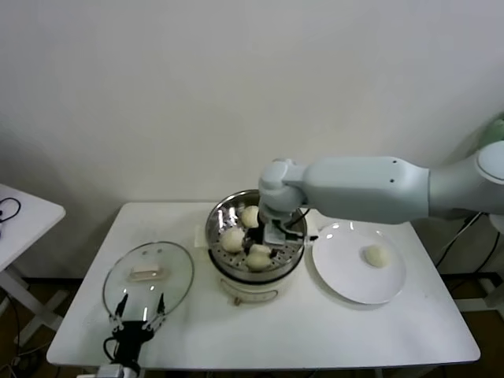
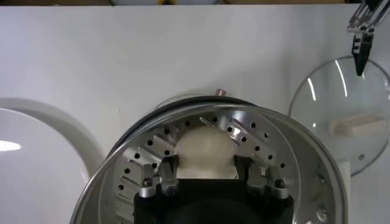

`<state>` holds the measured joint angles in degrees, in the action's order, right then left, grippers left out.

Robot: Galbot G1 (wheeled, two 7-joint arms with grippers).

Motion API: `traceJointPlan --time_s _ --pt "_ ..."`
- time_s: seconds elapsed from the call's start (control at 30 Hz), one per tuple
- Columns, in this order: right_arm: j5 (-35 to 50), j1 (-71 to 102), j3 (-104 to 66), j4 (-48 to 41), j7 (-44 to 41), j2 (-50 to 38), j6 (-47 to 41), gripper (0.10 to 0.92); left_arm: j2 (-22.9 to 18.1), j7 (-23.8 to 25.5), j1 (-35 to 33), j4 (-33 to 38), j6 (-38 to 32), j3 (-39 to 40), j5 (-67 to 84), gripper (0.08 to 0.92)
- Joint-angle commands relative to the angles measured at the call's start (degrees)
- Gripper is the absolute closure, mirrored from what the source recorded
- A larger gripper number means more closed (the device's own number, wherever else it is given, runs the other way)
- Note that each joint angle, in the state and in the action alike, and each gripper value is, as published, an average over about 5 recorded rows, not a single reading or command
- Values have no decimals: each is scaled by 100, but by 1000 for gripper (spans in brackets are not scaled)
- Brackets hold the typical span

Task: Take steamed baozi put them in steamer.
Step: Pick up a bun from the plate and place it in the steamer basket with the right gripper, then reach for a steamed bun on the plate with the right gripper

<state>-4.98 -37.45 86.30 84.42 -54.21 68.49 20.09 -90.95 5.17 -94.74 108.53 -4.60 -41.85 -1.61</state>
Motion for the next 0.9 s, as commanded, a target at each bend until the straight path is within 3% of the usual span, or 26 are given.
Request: traceJointPlan --time_s 0.03,0.17,0.33,0.47,0.67,0.8,0.9 --pt "-55 148 3 -175 11 100 82 382 2 -5 -5 4 -8 2 9 177" --pt "-55 138 7 -251 13 119 174 343 -2 -10 -6 5 -17 3 11 177" --pt "171 42 -36 -367 47 100 304 228 -4 -11 -9 17 -18 1 11 177" --pt "673 -354 40 -392 -94 -89 432 204 -11 -10 -17 47 -15 1 10 177" --pt "2360 -1459 929 -593 -745 -596 294 203 -14 -14 -38 70 -2 2 9 177" --pt "3770 -2049 1684 -876 -1070 -984 -504 203 -11 -12 -40 71 5 9 6 177" --pt "4373 -2329 2120 -959 -1111 -1276 -1066 203 -4 -12 -32 55 8 15 3 177"
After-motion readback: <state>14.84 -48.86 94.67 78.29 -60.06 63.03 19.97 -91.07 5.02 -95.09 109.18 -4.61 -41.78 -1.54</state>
